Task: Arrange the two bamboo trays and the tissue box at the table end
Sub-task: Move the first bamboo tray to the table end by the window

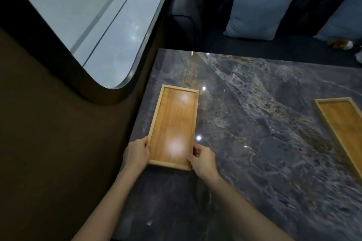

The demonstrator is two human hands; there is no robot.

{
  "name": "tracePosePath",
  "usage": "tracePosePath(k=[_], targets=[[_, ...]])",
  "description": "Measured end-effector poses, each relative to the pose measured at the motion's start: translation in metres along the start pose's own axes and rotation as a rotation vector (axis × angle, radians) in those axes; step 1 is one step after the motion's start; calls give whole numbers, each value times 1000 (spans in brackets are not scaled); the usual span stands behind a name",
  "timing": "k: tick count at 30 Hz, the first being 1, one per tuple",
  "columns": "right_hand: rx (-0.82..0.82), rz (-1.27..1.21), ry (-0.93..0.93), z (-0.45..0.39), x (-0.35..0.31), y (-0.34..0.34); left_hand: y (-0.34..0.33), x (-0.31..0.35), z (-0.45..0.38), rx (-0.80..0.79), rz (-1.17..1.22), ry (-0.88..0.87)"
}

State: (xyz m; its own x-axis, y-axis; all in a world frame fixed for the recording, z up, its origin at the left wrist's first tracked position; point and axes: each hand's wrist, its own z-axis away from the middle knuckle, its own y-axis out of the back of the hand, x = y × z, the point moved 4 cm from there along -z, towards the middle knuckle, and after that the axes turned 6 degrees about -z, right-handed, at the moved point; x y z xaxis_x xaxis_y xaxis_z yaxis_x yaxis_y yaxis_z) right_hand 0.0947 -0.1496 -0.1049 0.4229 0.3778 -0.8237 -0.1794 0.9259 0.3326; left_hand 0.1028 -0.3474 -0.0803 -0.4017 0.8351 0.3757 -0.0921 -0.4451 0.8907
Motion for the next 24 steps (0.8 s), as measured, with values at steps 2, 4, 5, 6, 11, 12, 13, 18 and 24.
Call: tracePosePath(k=[2,4,5,6,11,12,13,18,24], targets=[[-3,12,3,-1,-1,-11,2,-9,-2,-21,-14,26],[-2,39,-15,-2,-2,-19,2,-16,-4,-38,-20,40],[-7,50,-29,-2,-1,-22,2,-19,-4,-45,-17,48],[-13,60,-45,-3,-1,-25,1,-22,-4,-51,-14,55],[-47,117,-11,-7,-8,-33,1,-30,-7,-54,30,94],[-60,116,-1,-8,-10,-35,1,-32,-8,-54,42,102],[-69,124,7,-8,-11,-36,0,-33,-8,-55,55,108],[-70,225,52,-16,-15,-40,-2,-37,-8,-33,92,125],[-24,293,110,-20,-20,-44,-6,-37,-11,-1,34,145]])
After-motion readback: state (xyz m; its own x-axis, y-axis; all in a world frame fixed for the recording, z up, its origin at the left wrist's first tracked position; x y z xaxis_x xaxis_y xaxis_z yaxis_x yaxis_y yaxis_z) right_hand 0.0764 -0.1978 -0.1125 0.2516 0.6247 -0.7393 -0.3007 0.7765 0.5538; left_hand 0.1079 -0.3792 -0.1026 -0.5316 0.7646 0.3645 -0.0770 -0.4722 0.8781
